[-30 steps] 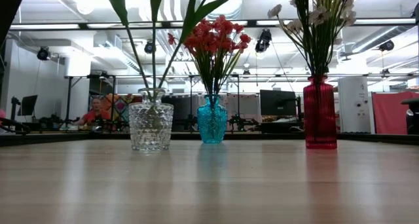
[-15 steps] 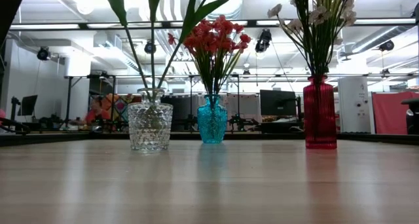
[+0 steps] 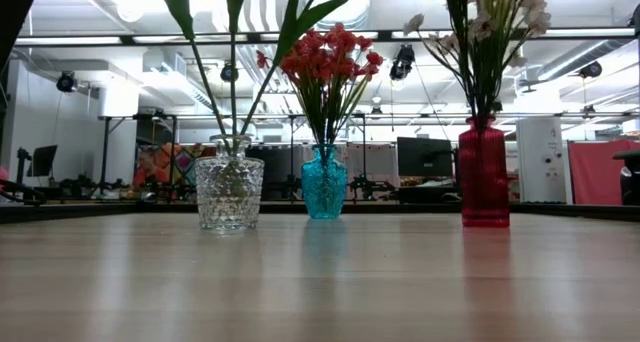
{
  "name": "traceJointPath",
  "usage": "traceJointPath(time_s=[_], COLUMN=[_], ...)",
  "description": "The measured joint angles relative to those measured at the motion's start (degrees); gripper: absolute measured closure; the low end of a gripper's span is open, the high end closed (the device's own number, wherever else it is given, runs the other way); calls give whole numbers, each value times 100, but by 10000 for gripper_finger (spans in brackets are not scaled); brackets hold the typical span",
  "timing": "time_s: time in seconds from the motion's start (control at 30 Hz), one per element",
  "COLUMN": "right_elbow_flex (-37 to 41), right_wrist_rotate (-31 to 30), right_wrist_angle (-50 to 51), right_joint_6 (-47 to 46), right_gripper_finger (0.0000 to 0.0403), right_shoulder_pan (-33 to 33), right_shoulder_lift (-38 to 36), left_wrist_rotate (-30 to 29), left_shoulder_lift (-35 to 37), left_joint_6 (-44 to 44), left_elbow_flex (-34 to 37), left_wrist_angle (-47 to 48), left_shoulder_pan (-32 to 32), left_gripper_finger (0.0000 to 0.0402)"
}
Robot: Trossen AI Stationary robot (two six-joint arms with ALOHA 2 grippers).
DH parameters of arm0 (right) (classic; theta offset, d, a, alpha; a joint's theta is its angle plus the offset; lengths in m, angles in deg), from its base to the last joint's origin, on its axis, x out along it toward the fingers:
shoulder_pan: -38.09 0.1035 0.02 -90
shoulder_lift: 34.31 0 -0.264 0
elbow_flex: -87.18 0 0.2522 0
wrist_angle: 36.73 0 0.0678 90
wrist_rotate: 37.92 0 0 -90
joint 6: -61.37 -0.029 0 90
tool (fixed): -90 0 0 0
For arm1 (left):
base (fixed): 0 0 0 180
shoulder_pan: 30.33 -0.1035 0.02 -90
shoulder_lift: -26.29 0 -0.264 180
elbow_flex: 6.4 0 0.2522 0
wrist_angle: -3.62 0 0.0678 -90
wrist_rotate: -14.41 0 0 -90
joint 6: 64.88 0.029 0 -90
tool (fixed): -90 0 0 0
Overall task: Sort flowers into vase by color
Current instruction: Put the white flowers into the red vase
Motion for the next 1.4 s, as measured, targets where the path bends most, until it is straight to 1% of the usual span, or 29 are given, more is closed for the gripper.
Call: traceJointPath(time_s=[0.07,0.1,0.2,0.3,0.37,0.47,0.53,0.6,0.63,0.7,0.77,0.83,0.9,0.97,1.07,1.1,1.17,1.27,1.4], right_elbow_flex=[0,2,4,4,4,44,94,125,144,197,250,333,434,534,827,972,1304,1777,2316], right_wrist_rotate=[-406,-460,-432,-435,-435,-404,-6,680,928,1201,1787,2304,2459,2554,3083,3306,3604,3643,4178], right_wrist_angle=[414,582,744,737,790,1184,1711,2446,2872,3855,4900,5715,6503,7317,8056,8095,7956,7459,7057], right_joint_6=[-519,-754,-1528,-1981,-2341,-3146,-3922,-4905,-5462,-6676,-7879,-8907,-10111,-11504,-13188,-13560,-13942,-14067,-14062], right_gripper_finger=[206,207,207,207,207,207,207,207,207,207,207,207,207,207,207,207,207,207,207], right_shoulder_pan=[311,488,1058,1524,1774,1979,1985,1941,1890,1803,1786,1792,1844,1920,1932,1928,1878,1718,1296], right_shoulder_lift=[0,0,-14,-9,39,156,223,297,358,511,637,757,873,925,986,1019,1045,1067,1111], left_wrist_rotate=[2,2,0,2,2,2,2,2,2,2,2,2,2,2,2,2,2,2,2], left_shoulder_lift=[0,0,0,0,0,0,0,0,0,0,0,0,0,0,0,0,0,0,0], left_joint_6=[2,4,4,7,7,-21,-54,-71,-77,-109,-118,-141,-182,-207,-233,-240,-247,-261,-267], left_elbow_flex=[0,0,0,0,0,0,0,0,0,0,0,0,0,0,0,0,0,0,0], left_wrist_angle=[31,42,48,48,54,56,60,61,63,63,67,71,72,70,70,72,75,76,60], left_shoulder_pan=[2,2,2,2,2,2,2,2,2,2,2,2,2,2,2,2,2,2,2], left_gripper_finger=[393,393,393,393,393,393,393,393,393,393,393,393,393,393,393,393,393,393,393])
